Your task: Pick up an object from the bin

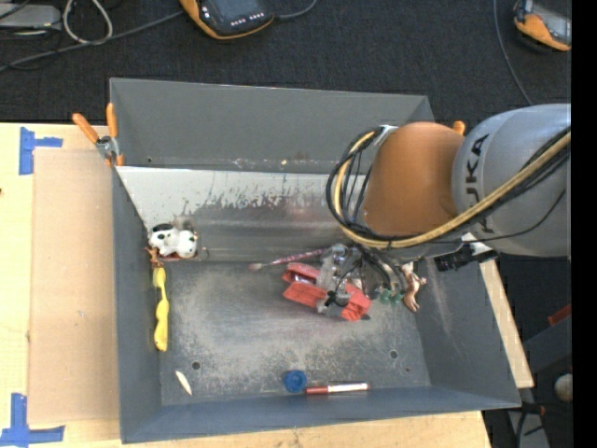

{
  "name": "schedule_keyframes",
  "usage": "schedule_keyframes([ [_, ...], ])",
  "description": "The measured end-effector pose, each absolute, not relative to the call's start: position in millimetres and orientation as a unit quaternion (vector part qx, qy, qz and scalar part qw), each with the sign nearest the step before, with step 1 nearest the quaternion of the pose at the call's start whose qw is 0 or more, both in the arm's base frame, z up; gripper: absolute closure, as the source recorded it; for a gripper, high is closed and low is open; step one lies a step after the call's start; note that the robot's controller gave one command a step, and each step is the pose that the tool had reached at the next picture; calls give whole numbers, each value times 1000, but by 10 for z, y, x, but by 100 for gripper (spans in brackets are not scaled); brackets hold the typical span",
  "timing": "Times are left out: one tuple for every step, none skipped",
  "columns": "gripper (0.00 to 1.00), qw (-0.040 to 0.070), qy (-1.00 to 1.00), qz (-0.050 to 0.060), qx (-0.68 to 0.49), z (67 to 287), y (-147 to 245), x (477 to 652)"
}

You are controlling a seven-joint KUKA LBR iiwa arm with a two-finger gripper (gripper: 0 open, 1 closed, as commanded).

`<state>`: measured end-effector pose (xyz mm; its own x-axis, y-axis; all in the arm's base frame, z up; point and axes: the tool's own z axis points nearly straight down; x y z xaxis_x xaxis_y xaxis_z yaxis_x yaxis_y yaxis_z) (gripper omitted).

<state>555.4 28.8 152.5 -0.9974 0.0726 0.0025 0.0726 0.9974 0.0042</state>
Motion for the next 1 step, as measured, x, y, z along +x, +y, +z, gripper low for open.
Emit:
schedule_keyframes([
  [100,4,-999,-2,-35,2185,120,5482],
])
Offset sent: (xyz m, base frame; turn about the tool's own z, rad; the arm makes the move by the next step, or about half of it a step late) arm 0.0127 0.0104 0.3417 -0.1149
